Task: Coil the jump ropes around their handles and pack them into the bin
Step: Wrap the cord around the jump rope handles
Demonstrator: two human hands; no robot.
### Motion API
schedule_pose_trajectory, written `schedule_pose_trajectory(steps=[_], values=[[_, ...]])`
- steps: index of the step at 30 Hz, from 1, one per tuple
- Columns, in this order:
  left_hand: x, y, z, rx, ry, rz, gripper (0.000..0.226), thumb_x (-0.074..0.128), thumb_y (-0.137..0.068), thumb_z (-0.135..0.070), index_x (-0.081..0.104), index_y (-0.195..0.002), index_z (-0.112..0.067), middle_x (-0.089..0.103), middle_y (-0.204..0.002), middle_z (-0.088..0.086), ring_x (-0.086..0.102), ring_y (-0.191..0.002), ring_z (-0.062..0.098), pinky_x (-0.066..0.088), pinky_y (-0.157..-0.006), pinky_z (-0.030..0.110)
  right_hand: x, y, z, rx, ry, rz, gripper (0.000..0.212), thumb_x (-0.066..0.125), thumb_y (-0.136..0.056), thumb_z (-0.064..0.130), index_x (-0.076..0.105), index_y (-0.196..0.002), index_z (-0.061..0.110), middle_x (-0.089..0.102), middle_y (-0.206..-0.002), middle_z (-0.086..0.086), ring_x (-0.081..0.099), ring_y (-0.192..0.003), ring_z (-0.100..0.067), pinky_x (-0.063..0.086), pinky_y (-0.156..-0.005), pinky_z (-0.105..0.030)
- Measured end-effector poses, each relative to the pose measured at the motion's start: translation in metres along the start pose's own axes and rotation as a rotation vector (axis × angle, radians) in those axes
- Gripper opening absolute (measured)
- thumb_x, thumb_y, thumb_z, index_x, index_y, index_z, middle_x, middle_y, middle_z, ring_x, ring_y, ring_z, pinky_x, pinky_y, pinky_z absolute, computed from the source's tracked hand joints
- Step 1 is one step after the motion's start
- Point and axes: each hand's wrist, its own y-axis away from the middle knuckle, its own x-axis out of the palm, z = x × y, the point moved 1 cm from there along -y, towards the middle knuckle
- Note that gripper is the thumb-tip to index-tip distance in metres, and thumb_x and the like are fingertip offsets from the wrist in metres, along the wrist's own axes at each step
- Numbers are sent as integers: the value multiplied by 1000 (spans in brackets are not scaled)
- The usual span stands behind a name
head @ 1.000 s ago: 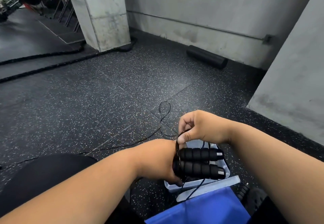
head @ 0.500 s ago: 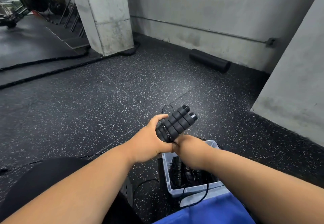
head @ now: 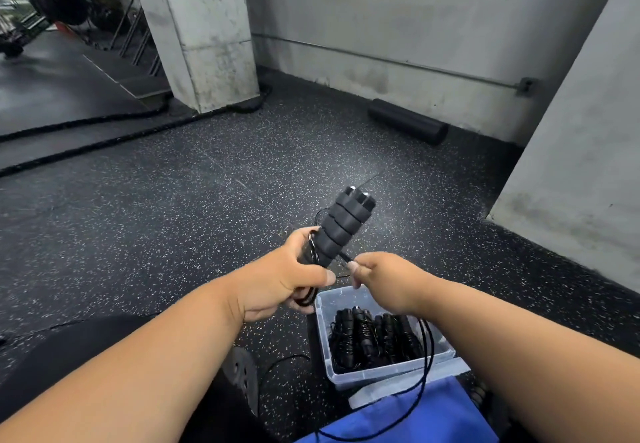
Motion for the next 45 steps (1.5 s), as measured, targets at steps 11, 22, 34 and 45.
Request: schedule_pose_trajectory(steps=[11, 22, 34, 45], values=[[-8, -7, 38, -420, -930, 122, 55, 91, -76, -44, 56, -113, -24, 67, -102, -3, 72, -82, 17, 65, -70, 36, -56, 2, 10, -368, 174, -255, 35, 44, -107, 42, 47, -77, 23, 56, -68, 2, 49, -61, -12, 46, -63, -38], [40, -9, 44, -33, -1279, 99, 49, 90, -70, -46, 54, -99, -33, 71, -92, -9, 67, -85, 20, 53, -73, 29, -32, -14, 13, -377, 205, -237, 33, 48, -106, 45, 47, -77, 28, 54, -69, 6, 51, -68, -18, 42, -65, -38], [3, -5, 21, 88, -505, -250, 117, 99, -66, -42, 19, -151, -57, 69, -117, -19, 69, -102, -1, 53, -88, 22, 5, -17, -15, -134, 171, 188, 29, 45, -108, 30, 70, -97, 23, 65, -86, 7, 53, -70, -6, 38, -63, -19], [-33, -13, 27, -32, -915, -492, 51, 79, -72, -33, 49, -114, -35, 70, -91, -9, 69, -82, 18, 54, -71, 33, -2, 20, 39, -304, 485, 72, 30, 45, -106, 42, 48, -85, 22, 52, -77, 6, 51, -76, -22, 33, -65, -34]])
